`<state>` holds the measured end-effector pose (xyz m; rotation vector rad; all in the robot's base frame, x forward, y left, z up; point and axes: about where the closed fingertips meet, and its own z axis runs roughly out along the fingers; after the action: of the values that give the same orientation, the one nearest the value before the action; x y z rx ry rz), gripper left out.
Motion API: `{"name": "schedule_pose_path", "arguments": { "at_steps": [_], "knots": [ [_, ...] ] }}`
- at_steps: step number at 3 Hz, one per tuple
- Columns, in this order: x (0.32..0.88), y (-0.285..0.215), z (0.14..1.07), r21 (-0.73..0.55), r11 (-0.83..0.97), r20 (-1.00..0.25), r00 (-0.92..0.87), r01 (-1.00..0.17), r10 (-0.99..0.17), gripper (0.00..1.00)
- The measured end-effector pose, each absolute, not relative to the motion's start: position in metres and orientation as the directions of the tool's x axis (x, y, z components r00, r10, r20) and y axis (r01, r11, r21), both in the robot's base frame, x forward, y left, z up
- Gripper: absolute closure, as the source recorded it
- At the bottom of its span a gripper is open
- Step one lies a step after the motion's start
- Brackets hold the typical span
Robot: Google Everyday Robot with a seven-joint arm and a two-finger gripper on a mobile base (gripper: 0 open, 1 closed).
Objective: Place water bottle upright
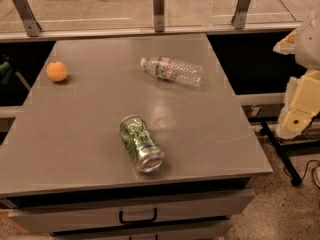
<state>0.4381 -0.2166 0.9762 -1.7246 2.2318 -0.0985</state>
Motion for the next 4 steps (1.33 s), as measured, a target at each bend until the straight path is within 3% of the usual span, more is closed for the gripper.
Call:
{"name": "schedule_pose_path", "arguments": {
  "at_steps": [2, 4],
  "knots": [
    [0.446, -0.21, 0.977, -0.252, 0.272, -0.235, -0.214, -0.929, -0.948, 0.0],
    [0.546, -0.138, 0.967, -0.334, 0.249, -0.361, -0.121, -0.909, -0.925, 0.0]
  ]
}}
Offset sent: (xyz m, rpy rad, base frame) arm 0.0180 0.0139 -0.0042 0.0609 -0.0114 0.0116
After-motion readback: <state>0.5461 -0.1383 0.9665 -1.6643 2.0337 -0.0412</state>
